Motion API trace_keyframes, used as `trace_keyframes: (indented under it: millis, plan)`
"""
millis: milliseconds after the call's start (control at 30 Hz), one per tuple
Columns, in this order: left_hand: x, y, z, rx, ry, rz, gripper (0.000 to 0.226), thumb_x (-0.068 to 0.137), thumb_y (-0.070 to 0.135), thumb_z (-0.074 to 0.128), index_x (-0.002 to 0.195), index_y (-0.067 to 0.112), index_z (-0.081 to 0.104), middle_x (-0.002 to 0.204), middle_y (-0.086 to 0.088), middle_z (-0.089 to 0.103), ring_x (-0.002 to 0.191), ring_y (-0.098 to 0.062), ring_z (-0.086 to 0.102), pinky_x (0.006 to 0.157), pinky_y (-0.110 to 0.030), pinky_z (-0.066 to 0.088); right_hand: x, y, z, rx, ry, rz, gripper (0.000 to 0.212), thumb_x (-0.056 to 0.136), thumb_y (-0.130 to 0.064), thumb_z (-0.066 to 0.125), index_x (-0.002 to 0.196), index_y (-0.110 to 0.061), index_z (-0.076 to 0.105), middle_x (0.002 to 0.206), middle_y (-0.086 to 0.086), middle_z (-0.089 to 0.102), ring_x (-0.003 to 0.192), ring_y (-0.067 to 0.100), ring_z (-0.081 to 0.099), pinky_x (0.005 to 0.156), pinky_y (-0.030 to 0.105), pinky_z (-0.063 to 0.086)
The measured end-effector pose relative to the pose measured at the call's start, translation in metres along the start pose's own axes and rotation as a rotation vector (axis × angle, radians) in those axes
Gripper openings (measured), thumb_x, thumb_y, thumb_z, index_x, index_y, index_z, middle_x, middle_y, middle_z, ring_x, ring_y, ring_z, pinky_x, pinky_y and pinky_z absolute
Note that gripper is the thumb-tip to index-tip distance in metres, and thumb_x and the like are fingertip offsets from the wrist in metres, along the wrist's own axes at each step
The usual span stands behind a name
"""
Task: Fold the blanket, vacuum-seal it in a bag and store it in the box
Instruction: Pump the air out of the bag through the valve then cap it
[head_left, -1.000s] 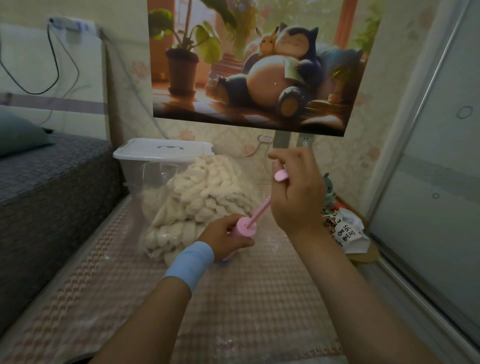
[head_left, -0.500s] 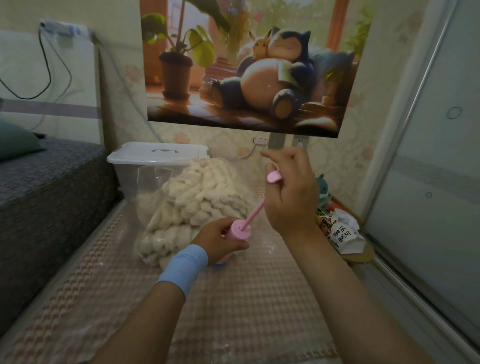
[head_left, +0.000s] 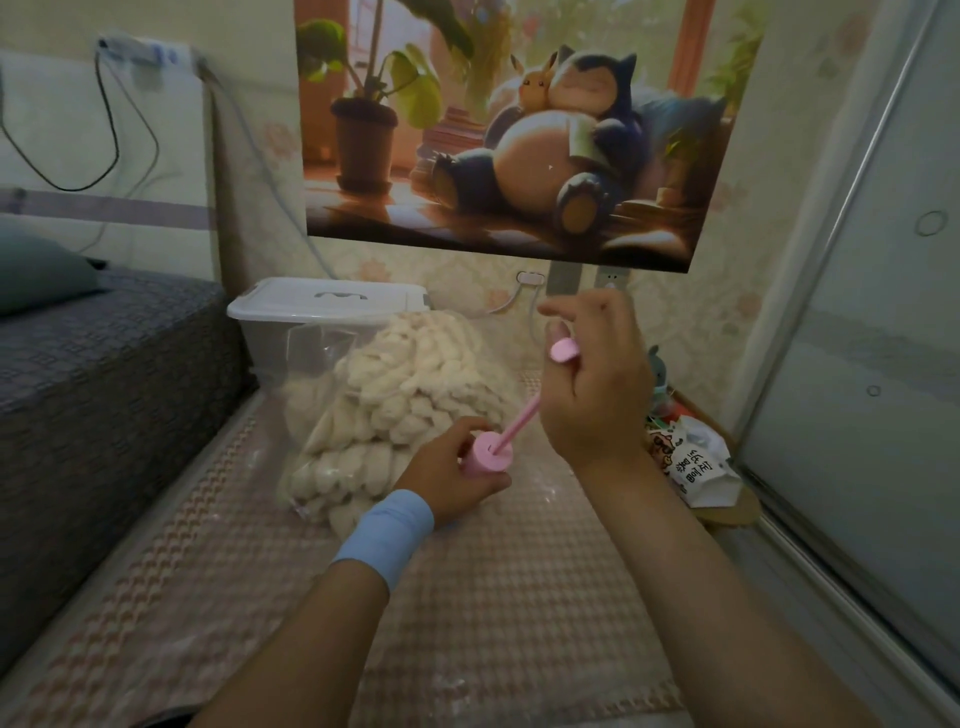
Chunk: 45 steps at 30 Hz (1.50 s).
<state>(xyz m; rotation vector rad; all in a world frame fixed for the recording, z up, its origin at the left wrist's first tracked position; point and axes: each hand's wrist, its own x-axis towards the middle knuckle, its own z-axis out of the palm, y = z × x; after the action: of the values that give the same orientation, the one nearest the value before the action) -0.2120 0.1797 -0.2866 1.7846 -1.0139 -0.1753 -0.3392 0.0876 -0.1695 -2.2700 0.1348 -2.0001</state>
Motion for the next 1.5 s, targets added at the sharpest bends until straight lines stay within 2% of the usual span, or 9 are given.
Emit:
trace_keyframes:
  millis: [200,467,533,667,733,967,1167,1367,1500]
  plan:
    - [-0.005,0.001,0.012,-0.019,0.006,0.013,0.031,0.066,0.058,0.06,0.095,0.046,0.06,0.093,0.012,0.07,0.087,-0.008,0.065,0.084,-0.039,0.055,-0.081,0.02,0.032,-0.222,-0.852,0.164,0.038,0.098,-0.037,0.033,0.121,-0.022,0.059,0.118,0.0,0.051,0.095,0.025,0.06,0.071,0.041,0.05]
    - [0.002,-0.003,0.003,-0.02,0.01,0.029,0.041,0.067,0.034,0.083,0.103,0.038,0.065,0.1,0.014,0.069,0.092,-0.008,0.063,0.087,-0.027,0.051,0.013,0.0,-0.01,0.001,-0.005,-0.024,0.03,0.086,-0.006,0.049,0.107,-0.009,0.07,0.101,0.006,0.06,0.076,0.01,0.05,0.056,0.019,0.038]
    - [0.001,-0.004,0.005,0.0,-0.012,0.033,0.043,0.067,0.035,0.083,0.106,0.036,0.065,0.1,0.015,0.069,0.092,-0.006,0.063,0.086,-0.026,0.051,-0.006,0.003,0.0,-0.034,-0.068,0.017,0.034,0.085,-0.007,0.044,0.105,-0.01,0.07,0.098,0.005,0.059,0.078,0.012,0.05,0.056,0.024,0.04]
    - [-0.002,-0.001,0.008,-0.018,-0.023,-0.002,0.03,0.069,0.044,0.071,0.097,0.038,0.064,0.094,0.012,0.07,0.09,-0.006,0.064,0.081,-0.025,0.052,-0.075,0.016,0.031,-0.165,-0.735,0.133,0.049,0.086,-0.036,0.026,0.108,-0.019,0.067,0.105,0.001,0.058,0.092,0.023,0.058,0.068,0.038,0.048]
    - [-0.003,0.001,0.005,-0.048,-0.002,-0.011,0.022,0.069,0.045,0.067,0.09,0.041,0.063,0.089,0.012,0.069,0.088,-0.008,0.064,0.08,-0.026,0.052,-0.072,0.015,0.034,-0.172,-0.777,0.084,0.051,0.086,-0.039,0.023,0.105,-0.019,0.067,0.104,0.0,0.058,0.09,0.022,0.058,0.066,0.038,0.047]
    - [0.001,0.0,-0.006,-0.013,-0.021,-0.008,0.043,0.067,0.033,0.084,0.104,0.039,0.064,0.1,0.018,0.067,0.092,-0.006,0.062,0.084,-0.023,0.052,0.006,-0.004,0.006,-0.025,0.066,-0.005,0.021,0.092,-0.008,0.055,0.108,-0.008,0.069,0.103,0.009,0.059,0.087,0.013,0.051,0.065,0.02,0.04]
    - [-0.001,-0.001,-0.003,0.01,-0.031,-0.041,0.046,0.066,0.054,0.056,0.106,0.033,0.065,0.098,0.008,0.071,0.093,-0.011,0.065,0.087,-0.039,0.054,-0.074,0.006,0.04,-0.069,-0.751,0.176,0.057,0.08,-0.039,0.026,0.115,-0.016,0.066,0.12,0.005,0.052,0.105,0.025,0.053,0.078,0.043,0.05]
    - [0.002,0.029,-0.044,-0.219,-0.008,0.037,0.045,0.068,0.007,0.055,0.112,0.018,0.056,0.112,-0.004,0.064,0.096,-0.011,0.06,0.078,-0.014,0.048,-0.074,0.005,0.055,0.272,-0.693,0.449,0.06,0.092,-0.012,0.053,0.149,-0.021,0.034,0.156,0.006,0.02,0.142,0.023,0.025,0.115,0.031,0.025]
    - [-0.007,0.045,-0.077,-0.126,0.075,0.099,0.04,0.071,0.018,0.051,0.106,0.035,0.056,0.102,0.009,0.068,0.076,-0.009,0.054,0.069,-0.018,0.043,-0.068,-0.002,0.06,0.561,-0.697,0.694,0.092,0.089,-0.004,0.062,0.156,-0.032,0.005,0.161,-0.003,0.01,0.142,0.014,0.029,0.115,0.038,0.038]
